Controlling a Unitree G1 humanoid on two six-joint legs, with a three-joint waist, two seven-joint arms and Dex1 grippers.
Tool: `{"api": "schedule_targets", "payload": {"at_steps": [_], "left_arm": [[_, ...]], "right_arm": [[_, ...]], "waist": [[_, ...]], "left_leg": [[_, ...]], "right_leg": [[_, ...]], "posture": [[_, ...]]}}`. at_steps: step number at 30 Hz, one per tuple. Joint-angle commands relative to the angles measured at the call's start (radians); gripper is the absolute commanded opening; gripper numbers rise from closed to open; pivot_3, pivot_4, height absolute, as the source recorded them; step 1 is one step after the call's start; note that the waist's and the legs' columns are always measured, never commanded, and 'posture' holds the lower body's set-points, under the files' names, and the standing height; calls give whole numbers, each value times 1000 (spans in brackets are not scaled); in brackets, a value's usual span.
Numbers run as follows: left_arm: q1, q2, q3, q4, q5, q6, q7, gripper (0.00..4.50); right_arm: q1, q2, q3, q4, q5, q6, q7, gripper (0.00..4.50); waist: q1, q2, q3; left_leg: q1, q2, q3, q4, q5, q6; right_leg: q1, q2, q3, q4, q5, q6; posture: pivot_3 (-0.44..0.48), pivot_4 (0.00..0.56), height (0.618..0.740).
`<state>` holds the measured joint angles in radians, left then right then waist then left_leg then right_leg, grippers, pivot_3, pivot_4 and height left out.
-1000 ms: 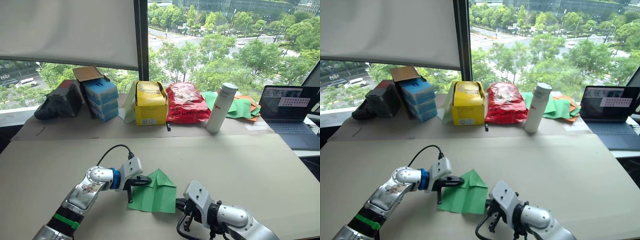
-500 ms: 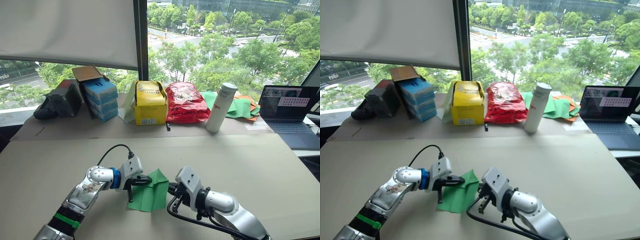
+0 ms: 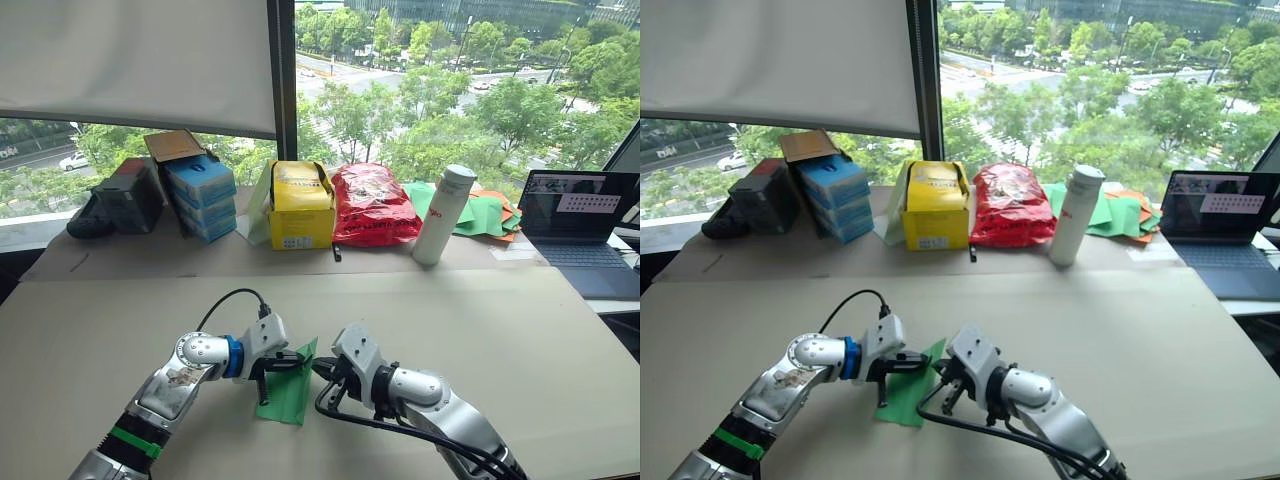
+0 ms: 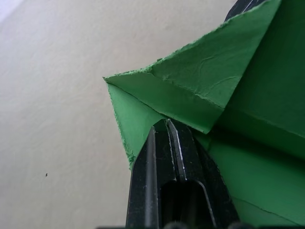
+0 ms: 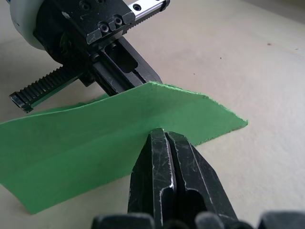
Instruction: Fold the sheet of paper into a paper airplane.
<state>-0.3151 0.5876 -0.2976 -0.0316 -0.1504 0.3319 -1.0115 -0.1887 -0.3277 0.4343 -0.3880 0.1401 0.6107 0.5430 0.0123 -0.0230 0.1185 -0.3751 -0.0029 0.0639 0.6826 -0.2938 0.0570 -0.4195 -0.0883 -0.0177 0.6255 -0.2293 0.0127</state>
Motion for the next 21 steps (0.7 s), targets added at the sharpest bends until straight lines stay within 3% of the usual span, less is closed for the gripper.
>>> {"api": "schedule_targets", "payload": {"at_steps": [1,11,21], "left_arm": [[40,0,-39,26,28,41,1,22],[37,-32,-31,1,8,86,11,22],[132,71,121,-79,-37,149,36,22]], "right_arm": [[-22,9,6,-3,-10,-37,9,0],[-75,55,41,54,-42,-49,13,0],[-132,97,62,139,-82,-67,24,0]], "waist": [[0,0,0],[-1,0,0],[-30,0,0]], "left_leg": [[0,0,0,0,0,0],[0,0,0,0,0,0],[1,1,0,-2,1,-2]], "right_leg": [[0,0,0,0,0,0],[0,0,0,0,0,0],[-2,2,2,3,-1,-2]], "posture": [[0,150,740],[0,150,740],[0,150,740]]}}
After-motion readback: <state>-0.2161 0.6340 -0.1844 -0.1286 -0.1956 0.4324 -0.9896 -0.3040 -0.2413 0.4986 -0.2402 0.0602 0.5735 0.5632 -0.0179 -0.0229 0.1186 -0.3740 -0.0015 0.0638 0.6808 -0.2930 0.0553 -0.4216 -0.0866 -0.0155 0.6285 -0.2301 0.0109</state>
